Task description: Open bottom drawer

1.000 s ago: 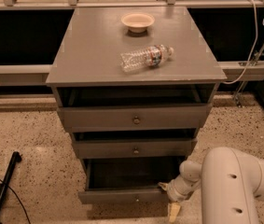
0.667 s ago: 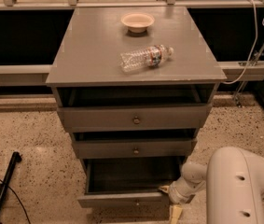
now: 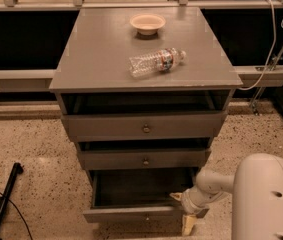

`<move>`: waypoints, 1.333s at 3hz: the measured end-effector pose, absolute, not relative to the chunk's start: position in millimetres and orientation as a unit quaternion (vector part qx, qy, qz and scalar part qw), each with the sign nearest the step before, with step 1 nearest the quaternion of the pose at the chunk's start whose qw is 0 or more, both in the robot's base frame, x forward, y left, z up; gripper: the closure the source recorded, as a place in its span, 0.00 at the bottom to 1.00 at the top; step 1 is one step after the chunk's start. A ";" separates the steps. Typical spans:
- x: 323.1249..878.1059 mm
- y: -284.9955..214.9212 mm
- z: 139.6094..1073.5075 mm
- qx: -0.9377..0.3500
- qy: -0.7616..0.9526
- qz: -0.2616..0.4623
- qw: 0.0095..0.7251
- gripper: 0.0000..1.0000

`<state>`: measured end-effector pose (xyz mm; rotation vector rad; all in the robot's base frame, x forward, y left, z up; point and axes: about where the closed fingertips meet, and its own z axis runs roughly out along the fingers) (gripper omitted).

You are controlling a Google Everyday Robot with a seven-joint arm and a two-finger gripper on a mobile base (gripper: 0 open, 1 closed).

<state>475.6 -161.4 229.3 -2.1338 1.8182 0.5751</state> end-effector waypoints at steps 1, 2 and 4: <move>507.7 -159.2 229.4 -0.744 0.629 0.164 0.151 0.25; 540.6 -157.2 218.9 -0.743 0.636 0.137 0.156 0.48; 581.0 -157.5 206.7 -0.735 0.647 0.121 0.162 0.67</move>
Offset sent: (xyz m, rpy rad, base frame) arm 0.1138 0.0030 -0.0199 -0.0961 -0.1796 -0.0608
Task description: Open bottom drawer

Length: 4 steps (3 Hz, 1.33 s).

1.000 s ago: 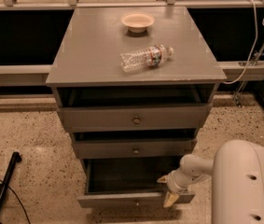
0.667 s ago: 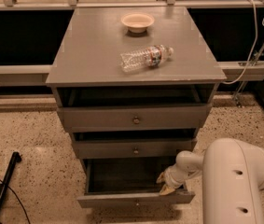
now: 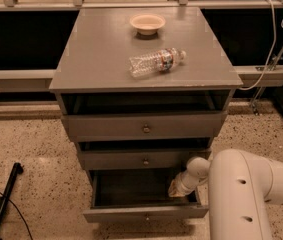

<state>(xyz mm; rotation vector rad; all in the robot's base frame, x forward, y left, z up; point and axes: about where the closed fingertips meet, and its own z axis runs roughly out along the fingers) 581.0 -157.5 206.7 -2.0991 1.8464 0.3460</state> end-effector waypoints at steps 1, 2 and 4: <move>591.2 -165.5 186.8 -0.727 0.656 0.124 0.163 0.71; 593.7 -168.4 159.8 -0.723 0.660 0.137 0.150 0.70; 575.9 -168.1 120.4 -0.711 0.666 0.185 0.126 0.89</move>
Offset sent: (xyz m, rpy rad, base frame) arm 0.0191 -0.0168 -0.0764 -0.0026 0.0905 -0.0292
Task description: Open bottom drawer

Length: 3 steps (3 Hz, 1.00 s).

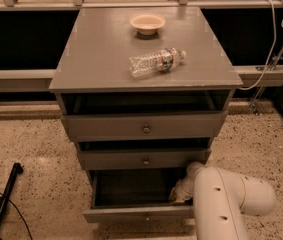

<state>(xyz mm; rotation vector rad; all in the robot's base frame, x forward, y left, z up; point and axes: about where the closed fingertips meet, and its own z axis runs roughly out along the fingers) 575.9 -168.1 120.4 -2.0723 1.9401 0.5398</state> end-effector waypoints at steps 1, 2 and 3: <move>558.5 -164.5 119.2 -0.704 0.666 0.213 0.122 1.00; 541.9 -158.4 134.9 -0.702 0.664 0.228 0.120 1.00; 513.0 -151.4 156.5 -0.697 0.659 0.258 0.117 1.00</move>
Offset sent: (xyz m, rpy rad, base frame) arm -0.0667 0.0192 0.0420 0.0719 0.1170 0.0222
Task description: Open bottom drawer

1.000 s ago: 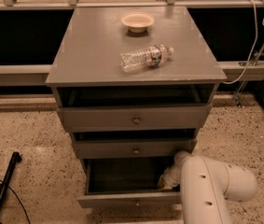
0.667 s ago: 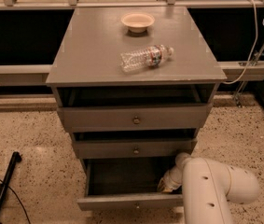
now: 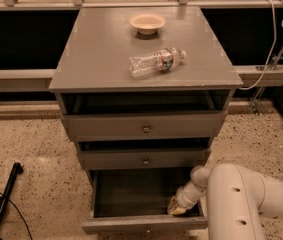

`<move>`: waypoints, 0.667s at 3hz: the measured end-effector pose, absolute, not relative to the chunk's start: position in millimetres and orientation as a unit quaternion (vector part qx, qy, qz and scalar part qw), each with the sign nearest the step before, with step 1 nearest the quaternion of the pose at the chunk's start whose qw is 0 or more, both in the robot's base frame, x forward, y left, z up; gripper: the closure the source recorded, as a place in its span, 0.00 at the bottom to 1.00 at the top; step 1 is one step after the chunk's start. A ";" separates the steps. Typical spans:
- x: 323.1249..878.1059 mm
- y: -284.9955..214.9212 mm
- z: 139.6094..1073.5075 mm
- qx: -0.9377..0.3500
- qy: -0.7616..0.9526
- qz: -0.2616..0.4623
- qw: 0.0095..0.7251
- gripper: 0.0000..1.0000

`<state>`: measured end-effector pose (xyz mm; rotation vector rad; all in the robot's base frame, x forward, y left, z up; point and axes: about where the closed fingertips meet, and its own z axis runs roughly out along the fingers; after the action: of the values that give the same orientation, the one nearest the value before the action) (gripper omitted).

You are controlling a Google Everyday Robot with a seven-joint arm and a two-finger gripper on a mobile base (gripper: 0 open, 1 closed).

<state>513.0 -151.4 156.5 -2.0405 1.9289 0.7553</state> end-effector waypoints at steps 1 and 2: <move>488.4 -152.1 162.9 -0.685 0.663 0.283 0.107 1.00; 471.9 -154.6 167.1 -0.682 0.656 0.302 0.116 1.00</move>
Offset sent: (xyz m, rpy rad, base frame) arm -0.0566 -0.0105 0.0197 0.1151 0.0733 0.0008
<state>471.9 -154.6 167.1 -1.9962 1.9216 0.8850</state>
